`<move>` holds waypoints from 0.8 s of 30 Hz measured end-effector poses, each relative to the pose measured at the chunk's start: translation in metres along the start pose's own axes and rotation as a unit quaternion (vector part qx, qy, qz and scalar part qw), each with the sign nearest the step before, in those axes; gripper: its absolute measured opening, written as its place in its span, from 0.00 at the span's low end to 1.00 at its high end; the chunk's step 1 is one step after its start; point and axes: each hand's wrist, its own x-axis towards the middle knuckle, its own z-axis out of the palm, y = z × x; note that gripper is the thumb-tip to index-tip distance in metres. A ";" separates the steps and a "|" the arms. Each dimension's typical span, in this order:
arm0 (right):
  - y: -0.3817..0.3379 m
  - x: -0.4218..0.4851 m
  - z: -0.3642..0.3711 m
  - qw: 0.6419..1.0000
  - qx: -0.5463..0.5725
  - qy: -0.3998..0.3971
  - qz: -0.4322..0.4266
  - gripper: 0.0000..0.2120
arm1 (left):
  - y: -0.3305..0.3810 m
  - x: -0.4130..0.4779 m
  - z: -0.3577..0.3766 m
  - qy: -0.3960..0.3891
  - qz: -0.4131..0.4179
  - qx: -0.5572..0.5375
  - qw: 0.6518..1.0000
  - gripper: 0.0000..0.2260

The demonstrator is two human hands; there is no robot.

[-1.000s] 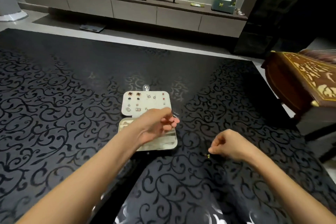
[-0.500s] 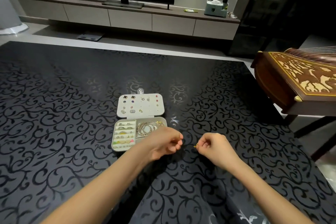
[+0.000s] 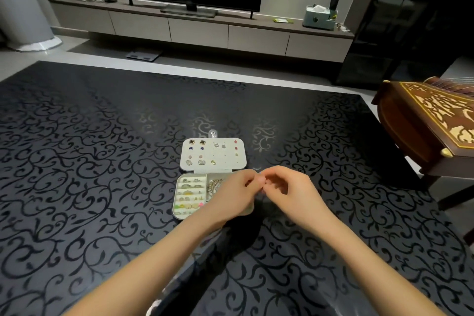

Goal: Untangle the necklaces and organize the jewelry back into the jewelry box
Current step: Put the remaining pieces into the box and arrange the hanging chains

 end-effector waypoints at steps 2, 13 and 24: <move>-0.005 0.004 0.003 0.999 0.040 -0.011 -0.020 0.07 | -0.001 -0.001 -0.009 0.010 0.013 0.025 1.000 0.17; -0.029 0.033 0.031 0.976 0.217 -0.019 0.021 0.03 | -0.016 -0.002 -0.048 0.047 -0.001 -0.004 0.999 0.18; -0.037 0.069 0.036 0.967 0.235 -0.098 -0.013 0.07 | -0.031 0.008 -0.082 -0.109 -0.117 -0.412 0.897 0.11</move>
